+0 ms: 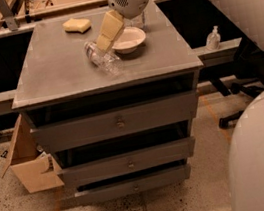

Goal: Place water bottle upright

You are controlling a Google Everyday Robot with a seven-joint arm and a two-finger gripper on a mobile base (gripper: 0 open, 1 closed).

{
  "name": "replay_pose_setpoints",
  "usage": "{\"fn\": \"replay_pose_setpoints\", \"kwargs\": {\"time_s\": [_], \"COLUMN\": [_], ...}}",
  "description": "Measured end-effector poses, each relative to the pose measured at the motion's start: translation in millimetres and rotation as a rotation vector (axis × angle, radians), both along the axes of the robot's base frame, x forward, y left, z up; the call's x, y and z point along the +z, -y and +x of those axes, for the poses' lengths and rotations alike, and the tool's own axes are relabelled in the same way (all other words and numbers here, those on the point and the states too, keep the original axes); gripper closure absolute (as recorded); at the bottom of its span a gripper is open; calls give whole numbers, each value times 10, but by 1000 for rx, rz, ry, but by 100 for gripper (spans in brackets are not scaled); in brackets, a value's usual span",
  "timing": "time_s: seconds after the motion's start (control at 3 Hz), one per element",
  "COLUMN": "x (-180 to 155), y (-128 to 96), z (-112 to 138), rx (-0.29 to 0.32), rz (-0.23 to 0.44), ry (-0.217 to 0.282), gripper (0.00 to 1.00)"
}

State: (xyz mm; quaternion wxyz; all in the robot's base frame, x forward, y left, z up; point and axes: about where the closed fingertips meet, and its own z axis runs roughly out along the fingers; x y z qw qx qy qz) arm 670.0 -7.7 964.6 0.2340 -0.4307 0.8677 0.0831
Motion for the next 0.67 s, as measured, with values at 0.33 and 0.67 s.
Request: {"fn": "replay_pose_setpoints", "kwargs": {"time_s": [0.33,0.67], "x": [-2,-124], "y": [-15,-242], "z": [21,154], "rx": [-22,-53], "rz": [21,88], "ry": [-18,-75], "gripper": [0,0]}}
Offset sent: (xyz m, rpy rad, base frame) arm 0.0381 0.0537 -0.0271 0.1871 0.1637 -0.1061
